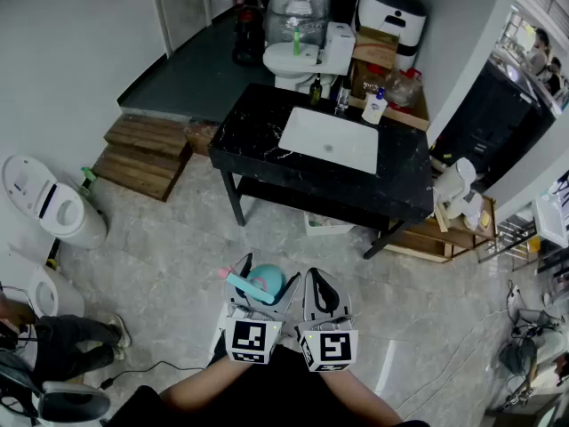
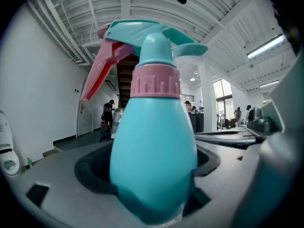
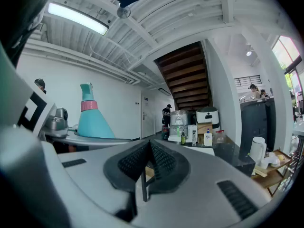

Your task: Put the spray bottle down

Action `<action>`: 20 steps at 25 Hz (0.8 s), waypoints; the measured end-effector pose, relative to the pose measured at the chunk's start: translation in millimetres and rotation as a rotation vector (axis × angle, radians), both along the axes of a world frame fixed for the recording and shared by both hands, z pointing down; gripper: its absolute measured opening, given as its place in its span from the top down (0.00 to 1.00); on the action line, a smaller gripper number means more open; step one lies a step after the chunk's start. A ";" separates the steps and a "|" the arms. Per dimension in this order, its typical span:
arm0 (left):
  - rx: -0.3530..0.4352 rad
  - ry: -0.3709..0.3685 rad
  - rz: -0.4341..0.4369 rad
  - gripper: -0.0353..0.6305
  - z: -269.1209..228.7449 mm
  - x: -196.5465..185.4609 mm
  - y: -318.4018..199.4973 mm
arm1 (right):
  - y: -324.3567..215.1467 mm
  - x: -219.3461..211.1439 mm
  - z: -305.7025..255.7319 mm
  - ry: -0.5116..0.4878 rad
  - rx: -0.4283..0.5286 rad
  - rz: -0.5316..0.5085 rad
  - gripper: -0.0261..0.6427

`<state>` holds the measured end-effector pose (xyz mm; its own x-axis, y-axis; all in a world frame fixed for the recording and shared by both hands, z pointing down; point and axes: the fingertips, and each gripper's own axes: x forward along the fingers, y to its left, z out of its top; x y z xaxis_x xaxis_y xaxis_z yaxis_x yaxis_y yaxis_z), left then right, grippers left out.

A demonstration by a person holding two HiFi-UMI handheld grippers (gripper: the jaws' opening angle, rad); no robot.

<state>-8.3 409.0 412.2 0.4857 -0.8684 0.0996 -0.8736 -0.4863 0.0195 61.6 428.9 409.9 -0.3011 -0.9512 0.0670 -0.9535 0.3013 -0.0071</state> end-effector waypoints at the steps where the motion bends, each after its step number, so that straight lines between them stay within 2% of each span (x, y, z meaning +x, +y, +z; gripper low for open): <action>1: -0.001 0.000 0.003 0.30 0.7 3.0 1.3 | 1.2 3.0 -0.3 0.004 0.002 0.001 0.94; 9: 0.006 0.002 0.001 0.30 4.5 15.1 4.7 | 13.3 26.0 -13.3 -0.043 0.082 0.008 0.94; 12: 0.011 -0.009 -0.015 0.30 4.8 12.2 2.0 | 13.6 34.4 -8.2 -0.044 0.069 0.026 0.94; 17: -0.045 0.018 -0.044 0.30 16.6 6.3 -8.7 | 9.3 47.9 -0.3 -0.089 0.042 0.045 0.94; 20: -0.045 0.008 -0.060 0.30 17.9 3.2 -21.9 | 2.3 55.5 4.8 -0.090 0.028 0.058 0.94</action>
